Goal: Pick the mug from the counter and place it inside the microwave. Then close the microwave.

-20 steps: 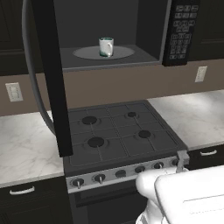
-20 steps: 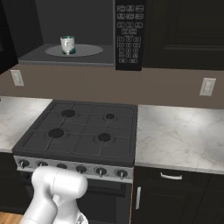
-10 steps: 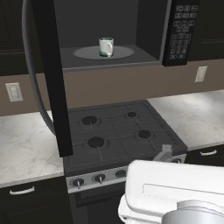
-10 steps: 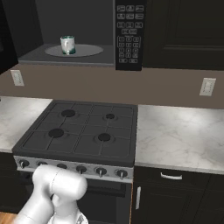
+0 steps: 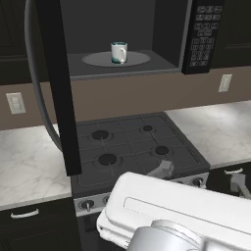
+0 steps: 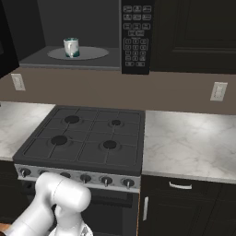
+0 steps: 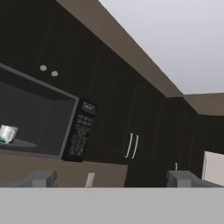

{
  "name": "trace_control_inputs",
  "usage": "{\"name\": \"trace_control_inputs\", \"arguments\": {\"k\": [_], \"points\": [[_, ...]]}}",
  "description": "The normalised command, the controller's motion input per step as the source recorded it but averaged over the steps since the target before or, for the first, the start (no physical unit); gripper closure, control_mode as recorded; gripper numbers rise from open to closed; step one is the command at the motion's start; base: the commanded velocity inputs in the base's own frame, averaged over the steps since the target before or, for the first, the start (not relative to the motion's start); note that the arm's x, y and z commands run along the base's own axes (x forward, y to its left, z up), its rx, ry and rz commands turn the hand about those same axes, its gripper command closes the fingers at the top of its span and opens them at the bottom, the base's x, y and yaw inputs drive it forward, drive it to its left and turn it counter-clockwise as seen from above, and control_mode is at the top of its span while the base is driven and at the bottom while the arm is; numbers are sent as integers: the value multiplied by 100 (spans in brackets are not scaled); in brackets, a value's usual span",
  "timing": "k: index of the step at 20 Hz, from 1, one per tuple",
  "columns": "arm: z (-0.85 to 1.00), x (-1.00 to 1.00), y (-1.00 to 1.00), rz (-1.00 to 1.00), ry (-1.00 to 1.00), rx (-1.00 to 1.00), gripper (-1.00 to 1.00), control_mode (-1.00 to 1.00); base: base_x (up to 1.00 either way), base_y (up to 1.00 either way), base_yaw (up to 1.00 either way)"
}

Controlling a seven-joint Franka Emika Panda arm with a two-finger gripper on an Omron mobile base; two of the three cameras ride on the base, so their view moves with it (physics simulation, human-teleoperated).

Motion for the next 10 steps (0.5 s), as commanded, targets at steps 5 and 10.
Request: {"name": "trace_control_inputs", "arguments": {"k": [5, 10], "points": [[-14, 4, 36, 0, 0, 0, -100, -100, 0, 0, 0], [-15, 5, 42, 0, 0, 0, -100, -100, 0, 0, 0]]}}
